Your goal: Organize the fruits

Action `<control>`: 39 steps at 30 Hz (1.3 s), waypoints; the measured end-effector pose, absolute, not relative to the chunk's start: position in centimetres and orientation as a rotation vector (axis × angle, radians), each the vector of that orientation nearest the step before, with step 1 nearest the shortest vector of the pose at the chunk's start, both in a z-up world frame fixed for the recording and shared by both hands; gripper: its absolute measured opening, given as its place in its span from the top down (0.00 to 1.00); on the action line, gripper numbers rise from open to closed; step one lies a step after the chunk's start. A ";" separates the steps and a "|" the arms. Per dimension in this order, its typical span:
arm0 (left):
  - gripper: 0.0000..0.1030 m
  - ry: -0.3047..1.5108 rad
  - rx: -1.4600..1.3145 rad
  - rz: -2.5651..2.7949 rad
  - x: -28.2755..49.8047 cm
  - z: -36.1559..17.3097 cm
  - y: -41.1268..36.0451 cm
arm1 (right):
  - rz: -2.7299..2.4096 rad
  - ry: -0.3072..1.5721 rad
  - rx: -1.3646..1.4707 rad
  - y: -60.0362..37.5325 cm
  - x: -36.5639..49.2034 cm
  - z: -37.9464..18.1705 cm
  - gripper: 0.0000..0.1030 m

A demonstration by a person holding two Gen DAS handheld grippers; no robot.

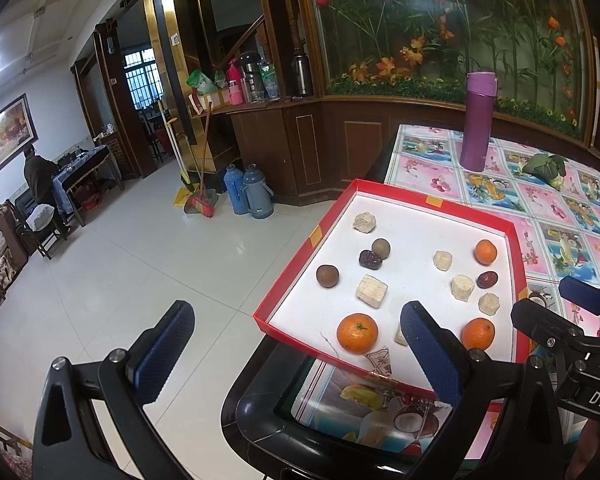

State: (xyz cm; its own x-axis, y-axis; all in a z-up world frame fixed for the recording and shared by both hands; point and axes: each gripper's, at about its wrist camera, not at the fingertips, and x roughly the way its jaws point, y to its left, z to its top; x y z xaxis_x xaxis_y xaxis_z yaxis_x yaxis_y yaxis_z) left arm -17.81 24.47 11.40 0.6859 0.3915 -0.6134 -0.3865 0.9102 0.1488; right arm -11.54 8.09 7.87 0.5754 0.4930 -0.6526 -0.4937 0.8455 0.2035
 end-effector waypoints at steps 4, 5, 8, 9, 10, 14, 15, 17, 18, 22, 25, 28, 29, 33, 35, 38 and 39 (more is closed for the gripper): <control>0.00 0.690 0.006 0.436 -17.8 11.3 24.5 | 0.577 0.766 -0.005 8.5 -11.6 7.9 0.14; 0.00 0.691 0.004 0.436 -17.8 11.3 24.5 | 0.577 0.767 -0.005 8.5 -11.6 7.9 0.14; 0.00 0.695 0.002 0.434 -17.8 11.0 24.6 | 0.576 0.768 -0.004 8.6 -11.6 7.9 0.14; 0.00 0.697 0.002 0.435 -17.9 10.9 24.5 | 0.576 0.768 -0.004 8.6 -11.6 7.9 0.14; 0.00 0.698 0.000 0.435 -17.9 10.8 24.5 | 0.576 0.768 -0.003 8.6 -11.6 7.9 0.14; 0.00 0.704 -0.005 0.435 -17.9 10.7 24.7 | 0.576 0.775 0.002 8.8 -11.6 7.7 0.14; 0.00 0.705 -0.005 0.434 -17.9 10.7 24.9 | 0.575 0.775 0.000 8.8 -11.6 7.7 0.14; 0.00 0.706 -0.005 0.433 -17.9 10.7 25.0 | 0.575 0.778 -0.002 8.9 -11.7 7.5 0.14; 0.00 0.708 -0.004 0.432 -17.9 10.6 25.0 | 0.576 0.781 -0.001 8.9 -11.6 7.5 0.14; 0.00 0.715 -0.002 0.428 -18.0 10.4 24.9 | 0.577 0.788 0.001 9.0 -11.6 7.4 0.14; 0.00 0.717 -0.001 0.424 -17.9 10.4 25.0 | 0.576 0.788 0.002 9.0 -11.6 7.4 0.14; 0.00 0.719 -0.002 0.420 -17.9 10.3 25.0 | 0.575 0.792 0.007 8.9 -11.6 7.4 0.14; 0.00 0.721 -0.002 0.419 -17.9 10.3 24.9 | 0.574 0.794 0.009 8.9 -11.6 7.3 0.14; 0.00 0.725 -0.001 0.413 -17.9 10.1 24.9 | 0.571 0.802 0.015 8.8 -11.6 7.2 0.14; 0.00 0.726 -0.002 0.410 -17.9 10.1 25.0 | 0.572 0.805 0.017 8.7 -11.4 7.2 0.14; 0.00 0.729 -0.005 0.409 -18.0 10.0 25.0 | 0.571 0.803 0.016 8.8 -11.6 7.2 0.14; 0.00 0.730 -0.005 0.407 -18.1 10.0 24.9 | 0.571 0.803 0.016 8.8 -11.6 7.2 0.14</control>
